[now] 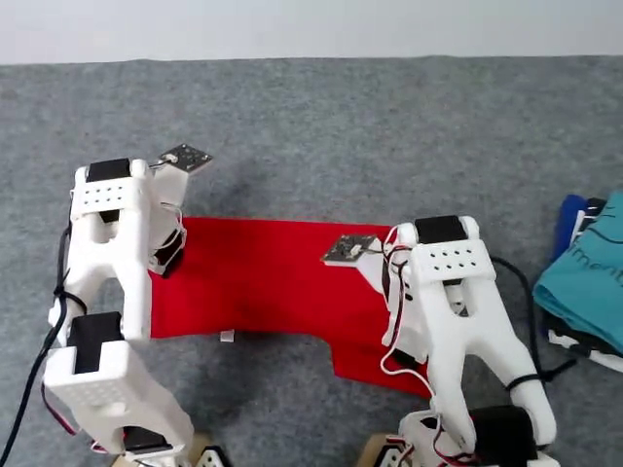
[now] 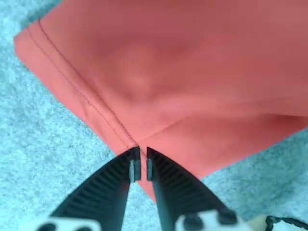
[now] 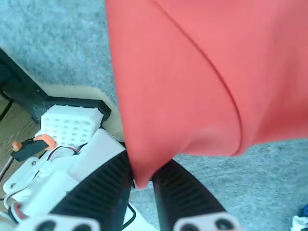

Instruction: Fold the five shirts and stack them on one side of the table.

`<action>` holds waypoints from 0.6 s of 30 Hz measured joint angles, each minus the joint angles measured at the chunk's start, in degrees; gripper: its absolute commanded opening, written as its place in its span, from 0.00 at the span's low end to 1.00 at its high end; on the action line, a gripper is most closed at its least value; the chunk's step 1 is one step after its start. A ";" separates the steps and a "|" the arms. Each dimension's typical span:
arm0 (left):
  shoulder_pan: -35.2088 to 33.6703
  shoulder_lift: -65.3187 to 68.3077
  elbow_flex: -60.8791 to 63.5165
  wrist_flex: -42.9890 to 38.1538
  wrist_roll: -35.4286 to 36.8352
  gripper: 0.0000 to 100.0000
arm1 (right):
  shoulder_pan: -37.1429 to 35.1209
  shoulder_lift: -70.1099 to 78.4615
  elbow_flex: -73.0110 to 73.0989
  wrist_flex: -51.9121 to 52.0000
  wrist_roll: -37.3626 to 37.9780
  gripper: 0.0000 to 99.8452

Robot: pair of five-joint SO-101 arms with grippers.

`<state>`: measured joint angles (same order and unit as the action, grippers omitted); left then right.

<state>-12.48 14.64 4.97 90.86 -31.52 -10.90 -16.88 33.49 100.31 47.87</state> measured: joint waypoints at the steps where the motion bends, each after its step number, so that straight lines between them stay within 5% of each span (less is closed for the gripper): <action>1: 0.00 0.00 0.00 0.00 -0.09 0.03 | 0.00 0.09 0.00 -0.62 0.09 0.01; 14: 0.00 0.00 0.00 0.00 -0.09 0.03 | 0.09 7.03 0.00 -14.77 -1.93 0.02; 18: 0.00 0.00 0.00 0.00 -0.09 0.03 | 0.09 9.14 0.09 -18.81 -5.01 0.11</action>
<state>-12.48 14.64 4.97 90.86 -31.60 -10.81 -7.74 33.58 81.49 42.86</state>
